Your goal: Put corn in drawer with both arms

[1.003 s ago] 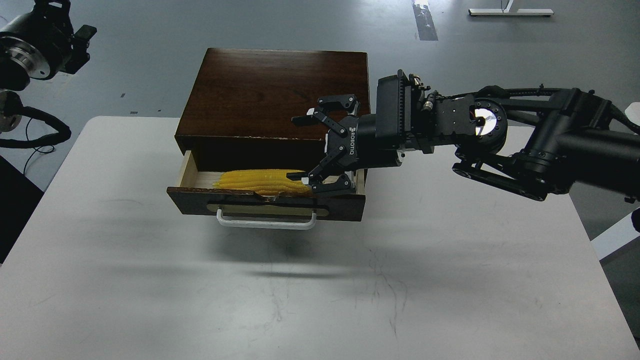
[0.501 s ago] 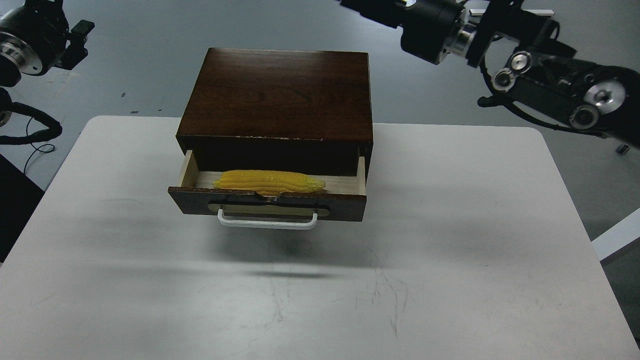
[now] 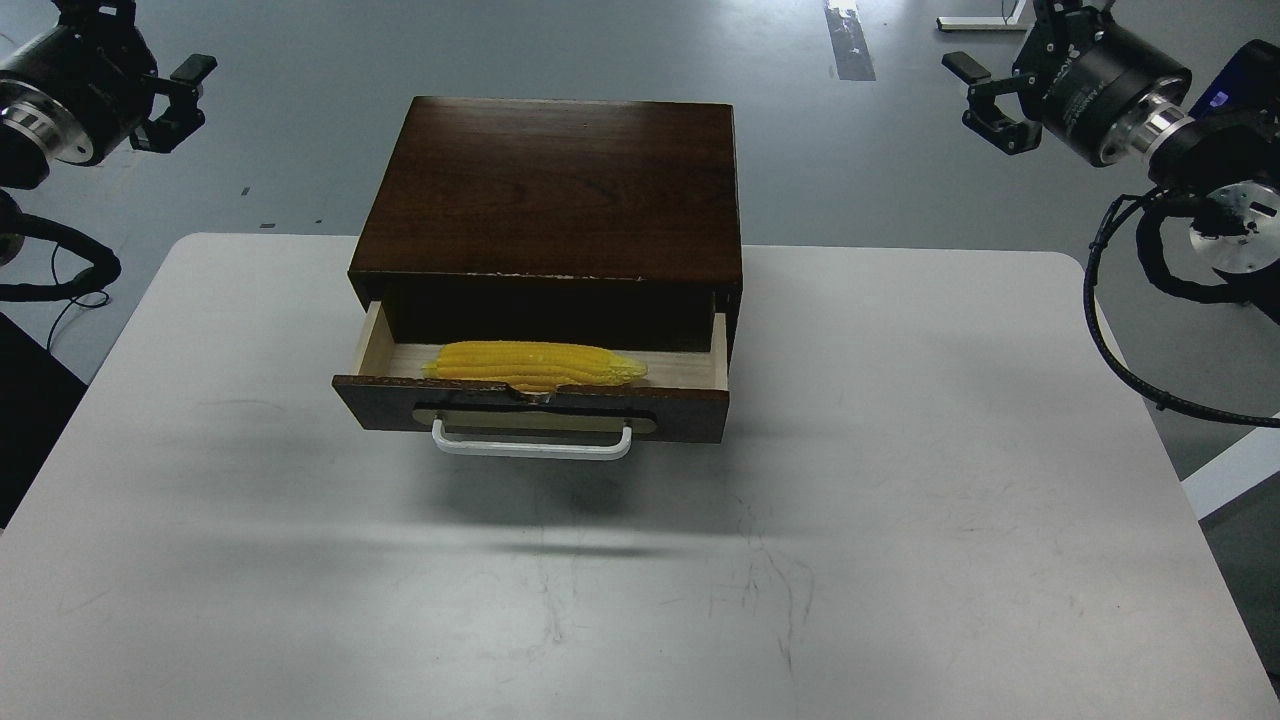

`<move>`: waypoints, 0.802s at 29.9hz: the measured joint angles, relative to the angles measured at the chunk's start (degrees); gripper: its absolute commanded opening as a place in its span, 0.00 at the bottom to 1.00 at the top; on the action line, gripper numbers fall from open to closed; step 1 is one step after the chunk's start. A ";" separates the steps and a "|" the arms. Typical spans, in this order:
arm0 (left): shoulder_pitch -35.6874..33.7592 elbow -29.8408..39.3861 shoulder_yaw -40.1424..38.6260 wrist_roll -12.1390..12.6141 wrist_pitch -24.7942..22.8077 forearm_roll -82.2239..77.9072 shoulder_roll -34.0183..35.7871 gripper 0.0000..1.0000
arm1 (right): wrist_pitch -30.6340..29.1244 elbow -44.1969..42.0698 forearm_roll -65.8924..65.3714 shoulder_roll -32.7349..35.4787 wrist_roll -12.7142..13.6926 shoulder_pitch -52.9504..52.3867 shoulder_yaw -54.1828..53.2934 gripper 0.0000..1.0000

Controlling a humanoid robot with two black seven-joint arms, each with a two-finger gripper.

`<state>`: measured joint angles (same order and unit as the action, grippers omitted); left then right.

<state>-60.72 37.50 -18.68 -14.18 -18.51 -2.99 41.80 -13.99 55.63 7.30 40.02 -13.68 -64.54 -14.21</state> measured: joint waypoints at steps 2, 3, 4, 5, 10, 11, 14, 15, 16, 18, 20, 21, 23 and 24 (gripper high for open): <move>1.13 0.03 -0.61 -0.03 -0.86 0.60 -0.36 0.98 | 0.61 0.24 0.39 0.15 0.65 1.87 -0.98 0.97; 1.73 0.10 -0.85 -0.03 -1.23 0.83 -0.53 0.98 | 0.81 0.30 0.46 0.16 0.98 2.42 -1.30 0.97; 2.51 0.18 -1.10 -0.03 -1.63 1.03 -0.72 0.98 | 1.01 0.33 0.50 0.20 1.39 2.96 -1.67 0.97; 3.27 0.25 -1.27 -0.03 -1.90 1.12 -0.96 0.98 | 1.13 0.34 0.54 0.24 1.75 3.36 -1.91 0.97; 6.34 0.33 -1.56 0.08 -1.98 1.42 -2.84 0.98 | 1.26 0.69 0.57 0.05 2.78 4.43 -2.20 0.99; 6.77 0.33 -1.57 0.11 -1.97 1.45 -3.14 0.98 | 1.26 0.73 0.57 -0.05 3.08 4.54 -2.20 0.99; 7.27 0.19 -1.63 0.12 -1.91 1.49 -3.75 0.98 | 1.32 0.64 0.55 -0.37 3.77 4.82 -2.20 0.99; 7.31 0.11 -1.63 0.12 -1.91 1.49 -3.82 0.98 | 1.33 0.62 0.55 -0.48 3.94 5.11 -2.21 0.99; 7.33 0.00 -1.63 0.12 -1.94 1.49 -3.86 0.98 | 1.36 0.63 0.54 -0.61 4.19 5.49 -2.20 0.99; 7.36 -0.11 -1.63 0.12 -2.11 1.50 -3.86 0.98 | 1.39 0.66 0.54 -0.91 4.94 6.01 -2.18 0.99; 7.36 -0.12 -1.63 0.12 -2.30 1.50 -3.71 0.98 | 1.39 0.70 0.56 -1.21 6.22 6.42 -2.15 1.00; 7.38 -0.13 -1.63 0.12 -2.37 1.51 -3.53 0.98 | 1.37 0.72 0.57 -1.28 7.22 6.63 -2.15 1.00; 7.46 -0.17 -1.63 0.12 -2.57 1.50 -3.26 0.98 | 1.26 0.76 0.60 -1.32 8.82 6.86 -2.13 1.00; 7.56 -0.17 -1.63 0.12 -2.75 1.50 -3.18 0.98 | 1.21 0.79 0.60 -1.33 9.45 6.93 -2.14 1.00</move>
<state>-53.16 37.33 -20.31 -14.06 -21.26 -1.49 38.63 -12.78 56.43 7.90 38.68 -4.23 -57.60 -16.34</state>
